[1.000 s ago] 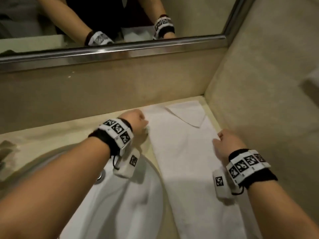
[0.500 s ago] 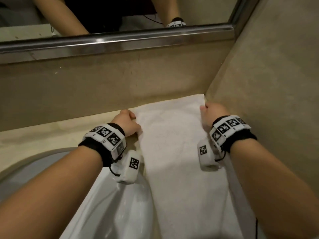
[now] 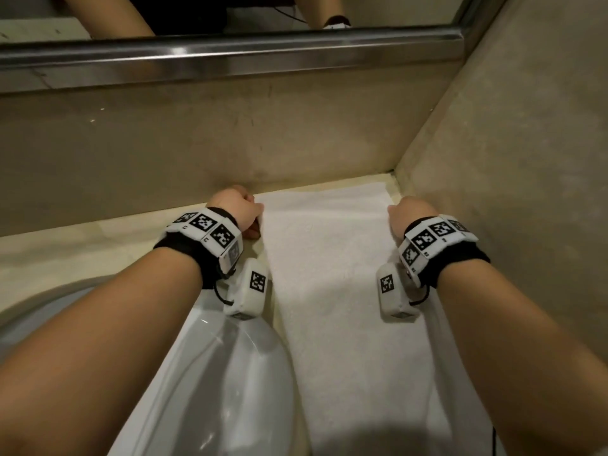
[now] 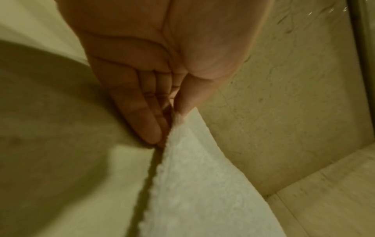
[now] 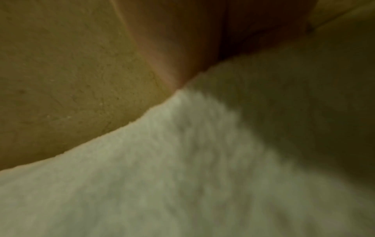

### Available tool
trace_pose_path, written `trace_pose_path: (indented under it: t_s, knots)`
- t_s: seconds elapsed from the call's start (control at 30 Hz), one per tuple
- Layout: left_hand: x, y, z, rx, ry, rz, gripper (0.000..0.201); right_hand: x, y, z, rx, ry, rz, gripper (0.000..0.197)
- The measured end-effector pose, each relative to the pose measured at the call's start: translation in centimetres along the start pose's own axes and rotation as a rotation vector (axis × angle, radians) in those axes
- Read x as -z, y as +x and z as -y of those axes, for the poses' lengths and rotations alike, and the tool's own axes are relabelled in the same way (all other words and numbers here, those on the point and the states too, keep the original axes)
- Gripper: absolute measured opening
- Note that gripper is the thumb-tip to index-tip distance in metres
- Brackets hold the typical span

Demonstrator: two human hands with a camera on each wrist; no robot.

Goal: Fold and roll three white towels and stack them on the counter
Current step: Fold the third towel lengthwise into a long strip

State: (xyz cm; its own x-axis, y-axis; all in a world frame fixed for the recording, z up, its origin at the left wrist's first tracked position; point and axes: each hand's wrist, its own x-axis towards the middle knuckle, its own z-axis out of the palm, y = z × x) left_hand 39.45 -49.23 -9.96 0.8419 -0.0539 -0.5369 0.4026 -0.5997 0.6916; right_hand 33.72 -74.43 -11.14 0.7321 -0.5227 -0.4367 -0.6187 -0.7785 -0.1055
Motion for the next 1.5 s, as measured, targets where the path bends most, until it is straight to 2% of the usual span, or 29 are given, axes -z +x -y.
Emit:
trace_pose_path:
  t_s: [0.13, 0.23, 0.3, 0.37, 0.43, 0.57, 0.7, 0.8, 0.9, 0.97, 1.07, 1.17, 1.23, 1.33, 1.43, 1.5]
  knots:
    - [-0.1, -0.6, 0.0, 0.018, -0.062, 0.006, 0.02, 0.2, -0.1, 0.4, -0.033, 0.039, 0.014, 0.046]
    - [-0.7, -1.7, 0.5, 0.026, -0.055, 0.083, 0.019, 0.3, -0.3, -0.8, -0.016, 0.155, 0.032, 0.055]
    - [-1.1, -2.3, 1.0, 0.006, 0.043, 0.124, 0.021, -0.1, -1.1, -1.9, 0.032, 0.142, 0.049, 0.052]
    - [-1.1, -2.6, 1.2, -0.033, 0.163, 0.108, 0.019, -0.5, -2.0, -2.5, 0.05, 0.043, 0.047, 0.045]
    - [-1.0, -2.9, 1.2, -0.001, 0.108, 0.119, 0.007, -0.8, -2.4, -2.6, 0.059, -0.002, 0.016, 0.037]
    - [-1.0, -3.9, 1.7, 0.11, -0.118, 0.125, 0.026, -0.7, -3.6, -2.4, 0.053, 0.103, -0.007, 0.039]
    - [-2.0, -5.9, 2.9, 0.137, -0.082, 0.257, 0.025, -1.1, -6.2, -5.1, 0.031, 0.23, 0.063, 0.047]
    - [-2.7, -6.8, 3.5, 0.081, 0.001, 0.218, 0.023, -1.7, -7.8, -6.6, 0.016, 0.112, 0.058, 0.038]
    - [-2.7, -7.4, 3.5, 0.07, -0.049, 0.139, 0.028, -2.3, -8.5, -6.6, 0.018, 0.044, -0.016, 0.032]
    - [-2.9, -8.0, 3.7, 0.084, -0.097, 0.119, 0.031, -2.7, -9.3, -6.7, -0.003, 0.124, -0.016, 0.036]
    - [-3.4, -9.4, 3.9, 0.126, -0.121, 0.174, 0.03, -3.3, -10.5, -7.6, -0.033, 0.252, -0.011, 0.043]
    - [-4.2, -10.8, 4.1, 0.129, -0.097, 0.231, 0.022, -3.4, -11.8, -8.9, -0.031, 0.414, 0.013, 0.038]
    - [-4.8, -12.1, 4.4, 0.136, -0.101, 0.287, 0.015, -3.4, -12.9, -9.6, -0.011, 0.664, 0.047, 0.025]
    - [-5.5, -13.7, 5.7, 0.155, -0.141, 0.335, 0.013, -3.5, -14.8, -10.1, -0.023, 1.016, 0.146, 0.04]
    - [-5.5, -14.2, 7.0, 0.119, -0.145, 0.247, 0.029, -4.2, -16.2, -10.8, 0.094, 1.029, 0.239, 0.041]
    - [-5.2, -14.1, 7.2, 0.103, -0.153, 0.208, 0.033, -4.7, -16.9, -11.0, 0.191, 0.985, 0.25, 0.035]
